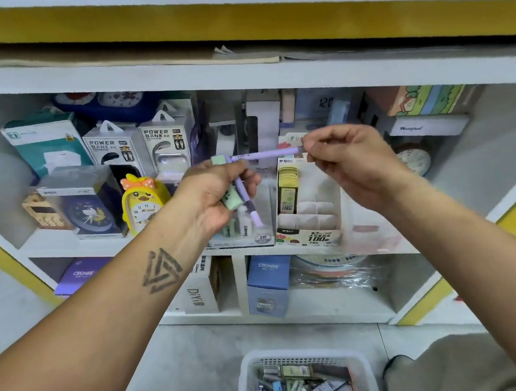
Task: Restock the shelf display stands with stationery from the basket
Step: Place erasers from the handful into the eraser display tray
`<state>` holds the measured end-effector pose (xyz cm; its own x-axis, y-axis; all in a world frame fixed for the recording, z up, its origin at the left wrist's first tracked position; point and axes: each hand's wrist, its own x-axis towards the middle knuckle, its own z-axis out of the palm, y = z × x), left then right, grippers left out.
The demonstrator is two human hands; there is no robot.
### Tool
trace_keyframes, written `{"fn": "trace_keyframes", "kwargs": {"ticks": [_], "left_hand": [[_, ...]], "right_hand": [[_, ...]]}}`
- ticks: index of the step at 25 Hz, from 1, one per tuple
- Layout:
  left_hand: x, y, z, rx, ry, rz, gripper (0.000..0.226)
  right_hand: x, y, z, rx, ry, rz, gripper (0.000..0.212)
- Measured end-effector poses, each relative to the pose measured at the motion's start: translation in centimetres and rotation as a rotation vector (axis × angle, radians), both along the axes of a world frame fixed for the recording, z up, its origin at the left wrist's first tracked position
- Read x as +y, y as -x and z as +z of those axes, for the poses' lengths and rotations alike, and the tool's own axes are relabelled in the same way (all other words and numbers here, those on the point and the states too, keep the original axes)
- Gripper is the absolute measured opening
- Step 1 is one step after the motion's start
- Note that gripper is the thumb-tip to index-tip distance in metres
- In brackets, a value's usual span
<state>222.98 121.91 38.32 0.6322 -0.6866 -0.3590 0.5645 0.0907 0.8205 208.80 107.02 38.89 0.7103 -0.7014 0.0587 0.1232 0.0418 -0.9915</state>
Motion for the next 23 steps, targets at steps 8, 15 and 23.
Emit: {"fn": "trace_keyframes", "kwargs": {"ticks": [8, 15, 23], "left_hand": [[-4.8, 5.3, -1.1, -0.042, -0.043, -0.205, 0.015], [-7.2, 7.2, -2.2, 0.076, -0.037, -0.325, 0.01], [-6.6, 7.1, -2.3, 0.079, -0.033, -0.297, 0.023]], "right_hand": [[-6.4, 7.8, 0.8, 0.21, 0.729, -0.489, 0.012], [-6.9, 7.9, -2.1, 0.558, 1.243, -0.302, 0.018], [-6.1, 7.1, -3.1, 0.673, 1.257, -0.218, 0.02]]}}
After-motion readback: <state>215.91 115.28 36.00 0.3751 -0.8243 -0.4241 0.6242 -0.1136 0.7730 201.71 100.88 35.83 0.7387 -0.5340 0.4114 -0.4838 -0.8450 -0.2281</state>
